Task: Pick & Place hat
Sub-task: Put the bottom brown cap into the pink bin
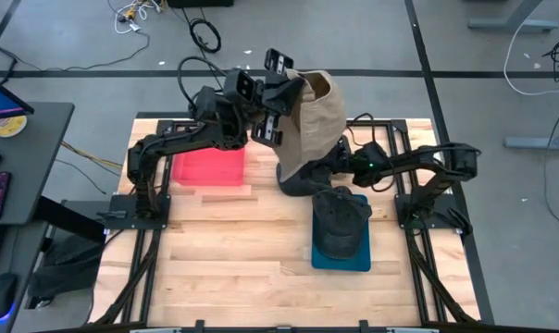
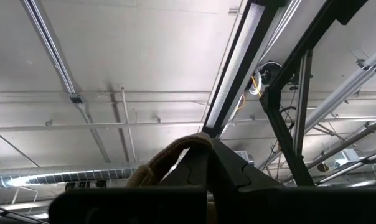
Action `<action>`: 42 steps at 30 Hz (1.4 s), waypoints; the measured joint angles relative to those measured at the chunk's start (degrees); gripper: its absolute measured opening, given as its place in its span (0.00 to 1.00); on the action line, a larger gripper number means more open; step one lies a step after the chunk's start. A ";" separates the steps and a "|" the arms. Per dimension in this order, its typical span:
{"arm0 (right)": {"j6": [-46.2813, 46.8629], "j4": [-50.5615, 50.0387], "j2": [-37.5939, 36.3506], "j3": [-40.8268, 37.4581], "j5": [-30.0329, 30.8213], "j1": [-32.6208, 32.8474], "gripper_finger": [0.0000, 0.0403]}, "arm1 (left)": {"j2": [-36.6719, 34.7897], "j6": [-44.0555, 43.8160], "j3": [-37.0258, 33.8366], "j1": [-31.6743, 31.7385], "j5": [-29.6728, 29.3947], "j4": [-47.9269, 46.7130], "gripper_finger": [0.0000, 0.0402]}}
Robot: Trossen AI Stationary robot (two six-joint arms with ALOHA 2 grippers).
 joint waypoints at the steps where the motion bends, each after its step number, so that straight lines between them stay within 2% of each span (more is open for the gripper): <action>1: 0.32 -0.08 0.75 1.14 0.06 0.35 0.81 | 0.00 0.00 0.00 0.00 0.00 0.00 0.00; 13: 1.10 -0.17 4.55 3.20 3.21 3.35 0.81 | 0.00 -0.02 0.02 0.04 0.00 2.18 0.00; 24: -0.41 -0.07 4.49 13.30 3.01 3.83 0.81 | 0.00 -0.08 0.07 -0.15 -0.01 2.20 0.01; 32: -1.06 -0.19 3.79 11.82 5.14 3.79 0.81 | 0.00 -2.50 0.07 -0.50 1.99 2.16 0.01; 42: -6.74 -0.03 -2.82 10.98 6.20 2.50 0.75 | 0.00 -3.45 0.07 -0.52 2.76 2.14 0.01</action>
